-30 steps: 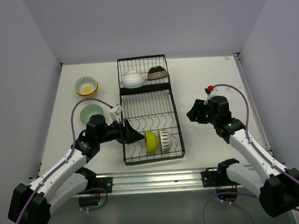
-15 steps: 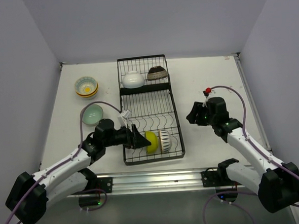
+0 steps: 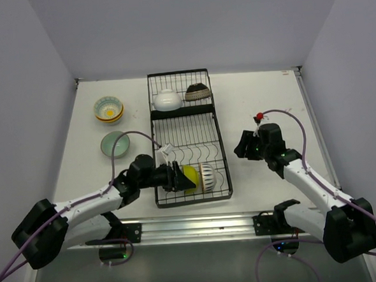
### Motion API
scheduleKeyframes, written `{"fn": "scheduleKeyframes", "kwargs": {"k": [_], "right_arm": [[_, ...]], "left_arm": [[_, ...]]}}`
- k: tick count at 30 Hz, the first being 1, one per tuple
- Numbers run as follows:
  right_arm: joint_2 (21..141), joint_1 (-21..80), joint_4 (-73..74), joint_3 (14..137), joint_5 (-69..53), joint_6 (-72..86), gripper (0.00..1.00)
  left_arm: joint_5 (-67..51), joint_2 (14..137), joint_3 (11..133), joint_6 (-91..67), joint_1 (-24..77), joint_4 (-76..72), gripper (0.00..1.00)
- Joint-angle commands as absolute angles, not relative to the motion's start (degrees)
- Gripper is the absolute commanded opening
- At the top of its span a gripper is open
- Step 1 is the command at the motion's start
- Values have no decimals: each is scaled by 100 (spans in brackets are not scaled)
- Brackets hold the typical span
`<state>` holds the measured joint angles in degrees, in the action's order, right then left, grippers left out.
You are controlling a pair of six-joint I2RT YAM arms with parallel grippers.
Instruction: Unload the bowls from the dish rack
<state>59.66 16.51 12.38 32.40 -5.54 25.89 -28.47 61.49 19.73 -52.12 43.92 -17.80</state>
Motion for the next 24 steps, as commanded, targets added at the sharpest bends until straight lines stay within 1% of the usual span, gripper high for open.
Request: {"fn": "scheduleKeyframes", "kwargs": {"k": [1, 5, 6, 8, 9, 11, 12, 16, 17, 19, 20, 24], "right_arm": [[5994, 1687, 1011, 3208, -519, 2522, 56], [6003, 1688, 1028, 3182, -475, 2470, 56], [6003, 1688, 1020, 3173, -457, 2461, 56], [6038, 1687, 1002, 3147, -448, 2452, 56], [6038, 1687, 985, 3138, -457, 2452, 56], [6073, 1688, 967, 3129, -466, 2452, 56], [6082, 1688, 967, 3120, -466, 2443, 56], [6135, 1679, 906, 3085, -440, 2452, 56], [6135, 1687, 905, 3085, -439, 2461, 56], [6161, 1679, 905, 3085, -431, 2426, 57], [6179, 1679, 914, 3085, -439, 2408, 57], [6179, 1679, 967, 3076, -369, 2347, 57]], "left_arm": [[-2619, 6240, 1793, -5528, 4535, -2504, 52], [-2444, 6144, 1574, -5704, 4562, -2628, 42], [-2365, 6109, 1486, -5739, 4562, -2654, 38], [-2294, 5994, 1346, -5914, 4562, -2847, 34], [-2224, 5959, 1206, -5976, 4570, -2926, 30], [-2154, 5871, 1064, -6196, 4562, -3190, 27], [-2101, 5862, 968, -6248, 4562, -3260, 23], [-1873, 5696, 792, -6512, 4562, -3558, 15], [-1802, 5661, 765, -6547, 4562, -3594, 11], [-1723, 5616, 747, -6574, 4562, -3604, 7], [-1688, 5616, 756, -6574, 4562, -3595, 3], [-1661, 5721, 730, -6565, 4562, -3656, 0]]}}
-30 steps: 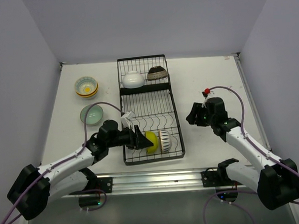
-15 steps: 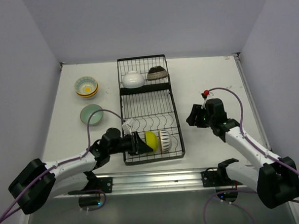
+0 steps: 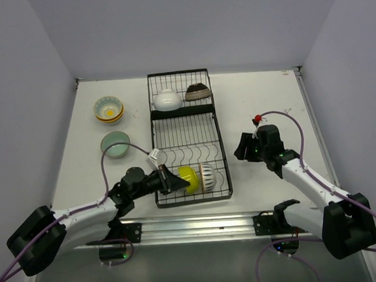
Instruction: Unload the bowls from the dish rack
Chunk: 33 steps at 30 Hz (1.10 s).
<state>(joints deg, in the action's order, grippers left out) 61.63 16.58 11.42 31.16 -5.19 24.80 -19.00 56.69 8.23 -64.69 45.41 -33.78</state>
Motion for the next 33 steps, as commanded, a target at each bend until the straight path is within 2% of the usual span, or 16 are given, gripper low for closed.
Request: {"fn": "scheduleKeyframes", "kwargs": {"k": [1, 9, 20, 33], "right_arm": [[6170, 1687, 958, 3067, -360, 2355, 57], [6187, 1687, 984, 3067, -334, 2312, 57], [6284, 1687, 932, 3085, -396, 2285, 57], [6284, 1687, 932, 3085, -448, 2268, 57]], "left_arm": [[-1652, 5783, 703, -6574, 4562, -3752, 0], [-1441, 5819, 378, -6689, 4562, -4542, 0], [-1363, 5406, 554, -6170, 4562, -4983, 0], [-1397, 5677, 343, -6152, 4562, -6108, 0]]}}
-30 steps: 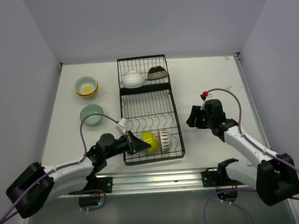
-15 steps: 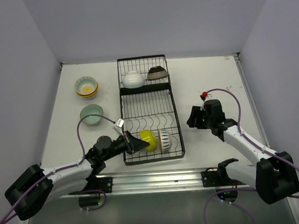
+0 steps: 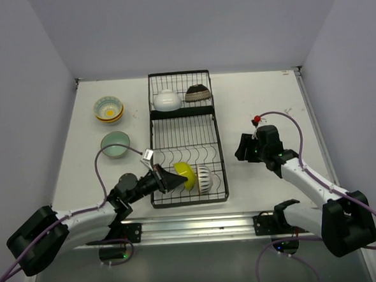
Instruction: Unload the bowls from the dish rack
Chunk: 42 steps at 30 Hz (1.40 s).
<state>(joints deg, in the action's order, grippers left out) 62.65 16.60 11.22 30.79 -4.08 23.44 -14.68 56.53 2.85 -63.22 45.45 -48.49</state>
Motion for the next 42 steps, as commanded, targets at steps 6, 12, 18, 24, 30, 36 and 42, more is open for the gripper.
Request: {"fn": "scheduleKeyframes", "kwargs": {"k": [6, 12, 18, 24, 30, 36, 42], "right_arm": [[6328, 1687, 949, 3102, -483, 2250, 57], [6398, 1679, 905, 3111, -536, 2250, 57], [6442, 1679, 835, 3094, -615, 2259, 57], [6460, 1688, 756, 3067, -659, 2276, 57], [6390, 1688, 765, 3059, -694, 2285, 57], [6319, 1687, 659, 2988, -826, 2311, 57], [6258, 1687, 642, 2979, -923, 2338, 56]], "left_arm": [[-1310, 6187, -61, -6381, 4562, -7206, 0], [-1389, 6065, -62, -6153, 4562, -6927, 0], [-1082, 4871, 754, -5215, 4570, -4706, 0], [-458, 4052, 2072, -4044, 4544, -1762, 0], [754, 4042, 3949, -3078, 4509, 1174, 0], [1660, 5079, 5711, -2084, 4430, 3557, 0], [2741, 5721, 6311, -1837, 4377, 4623, 0]]}}
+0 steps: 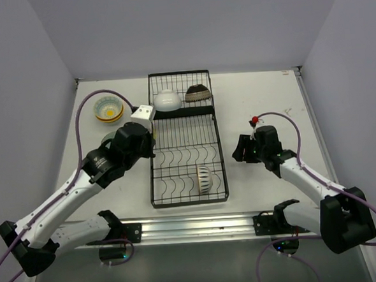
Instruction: Unload the bowls from the dish rack
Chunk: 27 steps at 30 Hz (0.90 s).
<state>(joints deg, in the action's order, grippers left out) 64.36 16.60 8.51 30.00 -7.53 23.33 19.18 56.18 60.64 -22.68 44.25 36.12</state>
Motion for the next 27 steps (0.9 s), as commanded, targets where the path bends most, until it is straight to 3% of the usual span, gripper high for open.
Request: {"fn": "scheduleKeyframes", "kwargs": {"k": [1, 15, 27], "right_arm": [[6240, 1679, 624, 2953, -949, 2338, 56], [6143, 1687, 387, 2839, -1195, 2443, 56], [6091, 1688, 378, 2883, -1195, 2399, 57]], "left_arm": [[2942, 5826, 6328, -1802, 4325, 4701, 0], [2302, 7381, 6775, -835, 2208, 4324, 0], [2048, 8762, 7436, -457, 1705, 4500, 0]]}}
